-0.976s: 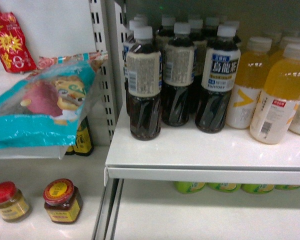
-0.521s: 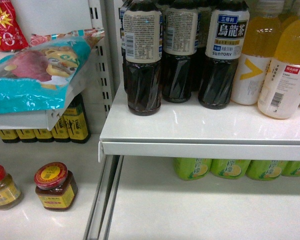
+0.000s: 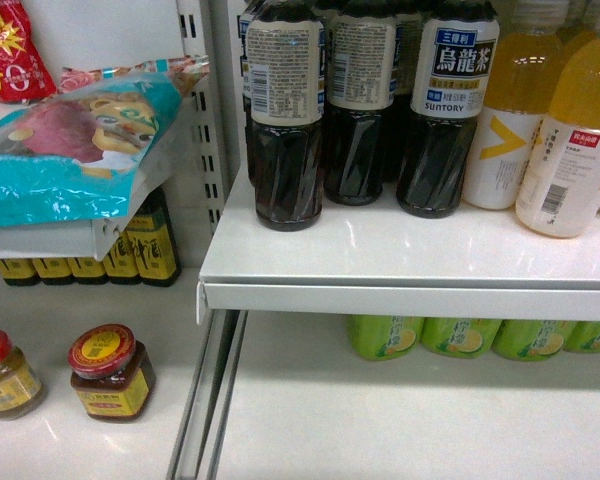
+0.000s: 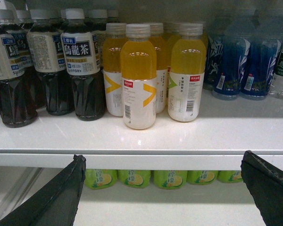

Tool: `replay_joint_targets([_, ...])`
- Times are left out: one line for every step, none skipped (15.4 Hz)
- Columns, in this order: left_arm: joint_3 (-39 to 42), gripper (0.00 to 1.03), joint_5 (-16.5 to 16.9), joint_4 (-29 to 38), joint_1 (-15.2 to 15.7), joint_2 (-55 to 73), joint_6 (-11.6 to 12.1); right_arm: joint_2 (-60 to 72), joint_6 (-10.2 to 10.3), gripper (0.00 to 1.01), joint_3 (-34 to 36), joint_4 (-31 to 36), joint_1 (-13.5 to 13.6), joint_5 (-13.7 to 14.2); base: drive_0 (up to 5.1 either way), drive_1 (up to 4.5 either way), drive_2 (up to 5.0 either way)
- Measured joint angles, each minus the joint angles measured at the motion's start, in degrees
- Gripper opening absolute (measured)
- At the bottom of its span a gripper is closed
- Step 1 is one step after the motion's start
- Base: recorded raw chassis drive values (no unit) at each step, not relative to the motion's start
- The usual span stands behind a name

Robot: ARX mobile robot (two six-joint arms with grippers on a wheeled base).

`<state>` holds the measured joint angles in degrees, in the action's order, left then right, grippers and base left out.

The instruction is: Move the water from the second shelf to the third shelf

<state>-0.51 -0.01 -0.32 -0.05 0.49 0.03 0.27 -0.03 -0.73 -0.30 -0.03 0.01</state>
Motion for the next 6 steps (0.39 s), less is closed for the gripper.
replay_joint_targets([0.0,0.98,0.0,0.0,0.0,0.0,0.0,0.0,0.0,0.98,0.0,0.0,0.0,0.0,0.0,0.00,0.0])
replay_joint_targets([0.0,0.98,0.0,0.0,0.0,0.0,0.0,0.0,0.0,0.98,0.0,0.0,0.0,0.0,0.0,0.00,0.0])
replay_joint_targets([0.0,0.98,0.0,0.0,0.0,0.0,0.0,0.0,0.0,0.98,0.0,0.0,0.0,0.0,0.0,0.00,0.0])
replay_joint_targets([0.0,0.98,0.0,0.0,0.0,0.0,0.0,0.0,0.0,0.98,0.0,0.0,0.0,0.0,0.0,0.00,0.0])
replay_joint_targets([0.0,0.98,0.0,0.0,0.0,0.0,0.0,0.0,0.0,0.98,0.0,0.0,0.0,0.0,0.0,0.00,0.0])
replay_joint_targets([0.0,0.98,0.0,0.0,0.0,0.0,0.0,0.0,0.0,0.98,0.0,0.0,0.0,0.0,0.0,0.00,0.0])
